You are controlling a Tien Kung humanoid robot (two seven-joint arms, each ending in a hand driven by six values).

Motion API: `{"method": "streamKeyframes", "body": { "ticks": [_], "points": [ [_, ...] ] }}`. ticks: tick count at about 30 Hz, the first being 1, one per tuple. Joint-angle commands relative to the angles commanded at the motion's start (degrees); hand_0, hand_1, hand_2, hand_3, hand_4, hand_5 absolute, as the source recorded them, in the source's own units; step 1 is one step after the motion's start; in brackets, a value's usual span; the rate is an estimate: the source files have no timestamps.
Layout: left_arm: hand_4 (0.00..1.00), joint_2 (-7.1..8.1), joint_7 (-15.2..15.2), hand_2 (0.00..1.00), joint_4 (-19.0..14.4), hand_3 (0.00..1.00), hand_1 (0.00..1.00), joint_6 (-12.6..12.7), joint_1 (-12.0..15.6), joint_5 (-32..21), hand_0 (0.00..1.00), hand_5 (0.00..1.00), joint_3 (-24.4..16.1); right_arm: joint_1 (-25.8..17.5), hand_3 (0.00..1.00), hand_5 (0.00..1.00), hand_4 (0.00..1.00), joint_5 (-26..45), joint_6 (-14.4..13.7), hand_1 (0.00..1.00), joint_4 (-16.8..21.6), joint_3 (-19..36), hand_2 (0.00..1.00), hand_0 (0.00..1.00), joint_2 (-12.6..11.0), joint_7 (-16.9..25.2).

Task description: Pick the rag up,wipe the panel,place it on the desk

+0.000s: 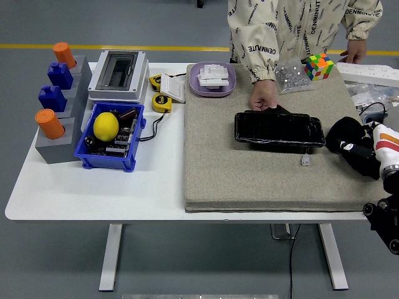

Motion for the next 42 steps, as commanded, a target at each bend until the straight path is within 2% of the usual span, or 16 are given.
{"method": "streamKeyframes", "body": {
  "ticks": [6,16,31,42],
  "points": [
    [0.631,0.04,0.0,0.636,0.0,0.562,0.637,0.0,0.0,-0.2,0.603,0.447,0.4,0.0,0.718,0.692,0.998,0.3,0.1,0.626,-0.3,-0.3,0.702,0.666,-1.0,2.6],
    [0.631,0.2,0.0,0.636,0.0,0.562,0.636,0.0,-0.3,-0.2,0.604,0.447,0.6,0.6,0.716,0.689,0.998,1.1,-0.9,0.626,-3.6,-0.6,0.702,0.667,-1.3,5.1],
    [0.631,0.0,0.0,0.636,0.0,0.562,0.637,-0.1,-0.5,-0.3,0.603,0.447,0.5,1.2,0.717,0.68,0.998,1.7,-0.3,0.627,-5.4,-0.7,0.704,0.668,-0.8,5.1],
    [0.631,-0.04,0.0,0.637,0.0,0.563,0.636,-0.1,-0.6,-0.4,0.603,0.448,0.6,2.2,0.716,0.674,0.998,2.3,-1.0,0.626,-7.3,-1.0,0.702,0.667,-0.1,5.5]
  ]
}}
